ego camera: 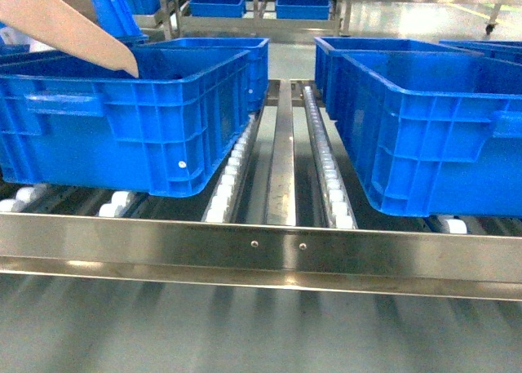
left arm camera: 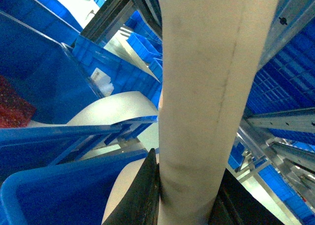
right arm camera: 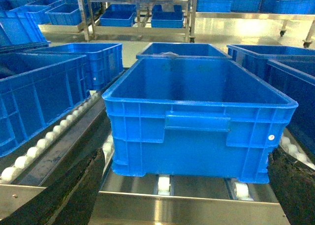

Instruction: Place part in tray to right shelf

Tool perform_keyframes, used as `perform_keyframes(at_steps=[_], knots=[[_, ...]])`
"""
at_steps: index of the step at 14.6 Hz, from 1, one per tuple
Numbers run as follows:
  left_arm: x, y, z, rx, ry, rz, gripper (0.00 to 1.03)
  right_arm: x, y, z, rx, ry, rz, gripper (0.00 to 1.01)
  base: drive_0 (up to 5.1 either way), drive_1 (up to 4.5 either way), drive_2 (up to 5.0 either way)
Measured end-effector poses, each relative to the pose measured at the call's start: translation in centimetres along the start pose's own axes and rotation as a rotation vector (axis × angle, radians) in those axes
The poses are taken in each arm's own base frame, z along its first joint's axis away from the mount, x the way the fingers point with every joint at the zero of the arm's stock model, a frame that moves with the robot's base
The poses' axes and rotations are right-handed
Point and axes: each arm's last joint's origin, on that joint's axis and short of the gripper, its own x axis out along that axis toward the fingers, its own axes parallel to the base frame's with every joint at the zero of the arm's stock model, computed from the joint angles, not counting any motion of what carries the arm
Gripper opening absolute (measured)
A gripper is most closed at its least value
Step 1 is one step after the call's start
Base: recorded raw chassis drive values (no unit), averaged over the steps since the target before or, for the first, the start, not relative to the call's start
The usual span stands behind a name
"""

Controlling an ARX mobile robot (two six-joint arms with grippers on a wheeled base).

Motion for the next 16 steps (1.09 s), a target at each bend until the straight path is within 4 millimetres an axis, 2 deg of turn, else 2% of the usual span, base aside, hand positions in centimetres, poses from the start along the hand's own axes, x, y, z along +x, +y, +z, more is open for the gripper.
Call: perform_keyframes(at_steps=[1, 3, 5, 6, 7, 8, 9, 10, 11, 12, 13, 14, 15, 16], knots=[[-0.1, 0.0, 0.4, -0.005, -0.005, -0.013, 0.17, 0.0, 0.0, 0.0, 0.0, 0.0, 0.0, 0.98, 0.0, 0.0, 0.0], [-1.8, 0.1, 1.4, -0.047, -0.013, -0.063, 0.17, 0.0, 0.0, 0.0, 0.0, 0.0, 0.0, 0.98, 0.0, 0.0, 0.0], [-6.4, 0.6, 3.4, -0.132, -0.02, -0.152, 0.17, 0.0, 0.0, 0.0, 0.0, 0.0, 0.0, 0.98, 0.0, 0.0, 0.0], [-8.6, 1.5, 4.8, -0.184, -0.051, -0.199, 0.17, 0.0, 0.0, 0.0, 0.0, 0.0, 0.0, 0.98, 0.0, 0.0, 0.0], [-11.4, 4.3, 7.0, -0.243, -0.105, -0.233, 0.17, 0.0, 0.0, 0.0, 0.0, 0.0, 0.0, 0.98, 0.0, 0.0, 0.0], [-14.2, 8.0, 8.2, -0.233, -0.122, -0.226, 0.17, 0.0, 0.0, 0.0, 0.0, 0.0, 0.0, 0.97, 0.0, 0.0, 0.0], [-16.2, 11.4, 7.8, 0.031, 0.094, -0.143, 0.17, -0.3, 0.0, 0.0, 0.0, -0.009, 0.0, 0.85, 0.0, 0.0, 0.0], [-18.1, 13.0, 5.7, 0.268, 0.35, -0.21, 0.17, -0.9, 0.0, -0.4, 0.0, -0.02, 0.0, 0.72, 0.0, 0.0, 0.0], [-19.7, 13.6, 4.1, 0.414, 0.499, -0.317, 0.17, -1.3, 0.0, -0.9, 0.0, -0.013, 0.0, 0.61, 0.0, 0.0, 0.0], [-20.6, 13.7, 3.9, 0.548, 0.498, -0.398, 0.17, -1.6, 0.0, -1.4, 0.0, -0.002, 0.0, 0.5, 0.0, 0.0, 0.0], [-21.0, 13.2, 5.0, 0.66, 0.38, -0.415, 0.17, -2.1, 0.0, -1.8, 0.0, -0.001, -0.002, 0.34, 0.0, 0.0, 0.0], [-21.5, 13.2, 5.3, 0.704, 0.341, -0.419, 0.17, -2.4, 0.0, -1.9, 0.0, -0.01, -0.001, 0.23, 0.0, 0.0, 0.0], [-22.7, 14.1, 4.5, 0.733, 0.387, -0.425, 0.17, -2.9, 0.0, -2.3, 0.0, -0.01, -0.001, 0.04, 0.0, 0.0, 0.0], [-24.0, 14.3, 3.6, 0.753, 0.413, -0.423, 0.17, -3.3, 0.0, -2.7, 0.001, -0.002, -0.001, 0.02, 0.0, 0.0, 0.0]])
